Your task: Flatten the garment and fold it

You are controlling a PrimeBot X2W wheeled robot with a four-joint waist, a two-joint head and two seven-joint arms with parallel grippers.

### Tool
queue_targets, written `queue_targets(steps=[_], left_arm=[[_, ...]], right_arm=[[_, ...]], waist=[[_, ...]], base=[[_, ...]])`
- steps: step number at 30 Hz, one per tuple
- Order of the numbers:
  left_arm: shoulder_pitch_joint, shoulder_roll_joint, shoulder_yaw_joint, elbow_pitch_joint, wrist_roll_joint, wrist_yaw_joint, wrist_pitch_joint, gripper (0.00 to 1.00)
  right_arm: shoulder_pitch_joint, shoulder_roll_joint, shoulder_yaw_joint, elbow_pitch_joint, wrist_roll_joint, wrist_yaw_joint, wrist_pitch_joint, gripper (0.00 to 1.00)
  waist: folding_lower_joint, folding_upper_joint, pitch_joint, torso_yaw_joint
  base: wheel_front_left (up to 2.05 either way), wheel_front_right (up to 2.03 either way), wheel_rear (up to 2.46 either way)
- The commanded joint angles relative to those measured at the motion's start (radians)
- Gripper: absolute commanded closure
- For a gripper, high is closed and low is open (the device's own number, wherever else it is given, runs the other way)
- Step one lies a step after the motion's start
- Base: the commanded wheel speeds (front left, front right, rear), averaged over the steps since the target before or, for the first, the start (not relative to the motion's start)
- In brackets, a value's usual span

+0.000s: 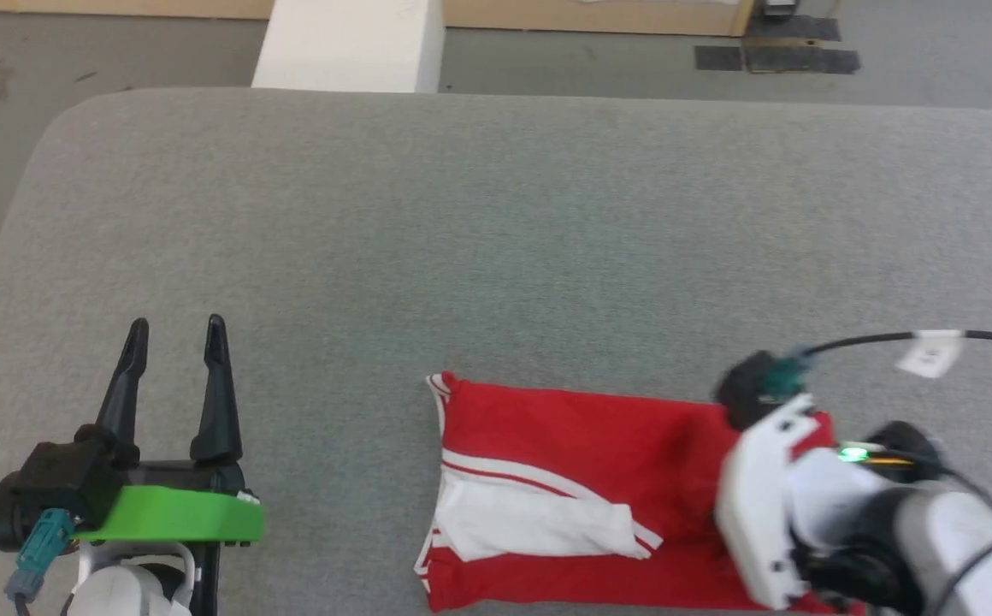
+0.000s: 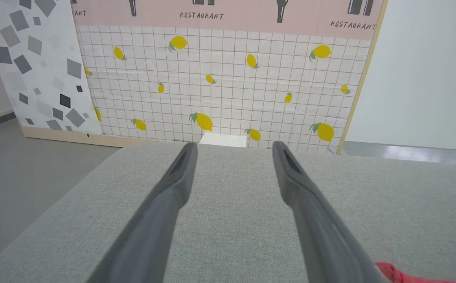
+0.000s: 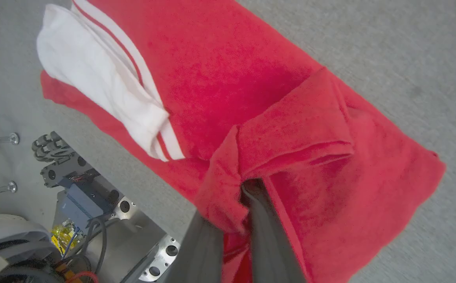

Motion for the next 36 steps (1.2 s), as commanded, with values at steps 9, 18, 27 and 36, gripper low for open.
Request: queue_targets(steps=[9,18,27,36], left_arm=[[0.003,-0.021,0.004,0.009,0.011,-0.013,-0.004,0.0],[-0.007,-0.037,-0.001,0.018,0.017,-0.023,-0.004,0.0],[-0.017,-0.048,-0.007,0.031,0.022,-0.032,-0.004,0.0],[-0.014,-0.048,-0.011,0.052,0.024,-0.04,-0.004,0.0]], right_arm=[[-0.087,0.109,0.136,0.118,0.03,-0.001,-0.122,1.0],[-0.155,0.207,0.2,0.247,-0.004,-0.001,-0.267,1.0],[-0.196,0.251,0.228,0.428,-0.032,-0.001,-0.39,1.0],[-0.236,0.265,0.316,0.443,0.077,-0.001,-0.469,0.0]], waist=[[0.0,-0.0001,0.021,0.074],[0.0,-0.0001,0.047,0.101],[0.0,-0.0001,0.057,0.106],[0.0,-0.0001,0.028,0.09]], base=[[0.0,0.0,0.0],[0.0,0.0,0.0],[0.0,0.0,0.0],[0.0,0.0,0.0]])
